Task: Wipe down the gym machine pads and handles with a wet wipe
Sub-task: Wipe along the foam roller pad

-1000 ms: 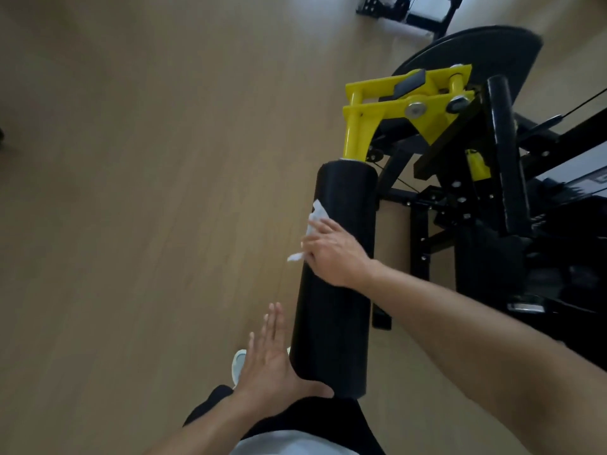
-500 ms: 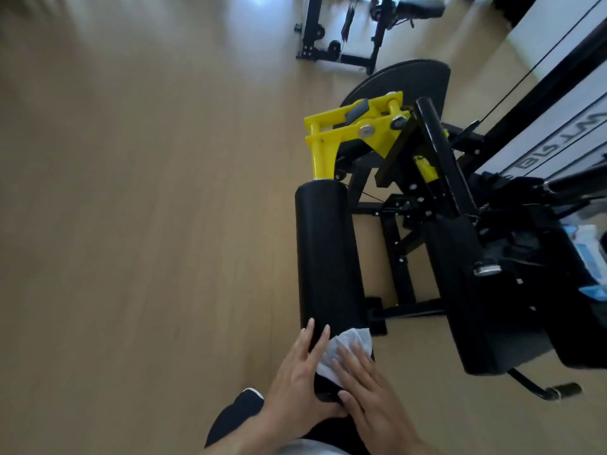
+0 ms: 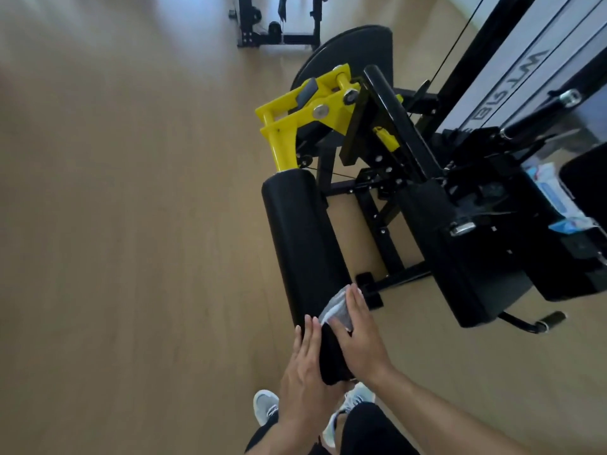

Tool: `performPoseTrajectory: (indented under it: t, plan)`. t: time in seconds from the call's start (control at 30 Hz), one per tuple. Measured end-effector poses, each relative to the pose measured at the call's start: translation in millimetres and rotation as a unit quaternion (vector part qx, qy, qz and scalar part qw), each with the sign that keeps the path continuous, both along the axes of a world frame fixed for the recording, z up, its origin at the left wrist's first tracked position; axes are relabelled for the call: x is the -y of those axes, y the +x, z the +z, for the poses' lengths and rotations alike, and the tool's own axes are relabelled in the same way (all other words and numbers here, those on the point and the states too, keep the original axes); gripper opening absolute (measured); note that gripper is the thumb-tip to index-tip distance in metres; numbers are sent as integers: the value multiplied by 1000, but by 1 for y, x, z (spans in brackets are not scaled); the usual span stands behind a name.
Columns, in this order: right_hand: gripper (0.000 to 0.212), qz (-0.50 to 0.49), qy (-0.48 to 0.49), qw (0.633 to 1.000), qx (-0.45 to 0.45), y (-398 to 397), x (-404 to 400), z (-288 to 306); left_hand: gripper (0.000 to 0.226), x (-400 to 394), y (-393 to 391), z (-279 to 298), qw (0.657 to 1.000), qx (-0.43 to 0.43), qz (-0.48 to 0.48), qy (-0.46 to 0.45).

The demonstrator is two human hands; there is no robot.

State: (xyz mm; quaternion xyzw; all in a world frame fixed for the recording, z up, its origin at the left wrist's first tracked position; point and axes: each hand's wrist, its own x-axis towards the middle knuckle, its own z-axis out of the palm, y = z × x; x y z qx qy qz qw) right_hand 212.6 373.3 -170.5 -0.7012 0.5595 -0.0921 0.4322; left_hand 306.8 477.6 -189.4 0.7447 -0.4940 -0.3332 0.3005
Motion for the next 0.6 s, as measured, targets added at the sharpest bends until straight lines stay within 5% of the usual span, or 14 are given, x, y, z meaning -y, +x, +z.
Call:
performPoseTrajectory:
  t: [0.2, 0.5, 0.6]
  plan:
    - [69, -3, 56, 998, -2, 39, 62, 13, 133, -1, 0, -11, 999, 9, 37, -17]
    - [61, 173, -92, 979, -48, 5, 24, 12, 143, 1, 0, -6, 999, -8, 30, 45]
    - [63, 234, -111, 963, -78, -27, -15, 15, 130, -8, -1, -6, 998, -33, 38, 28]
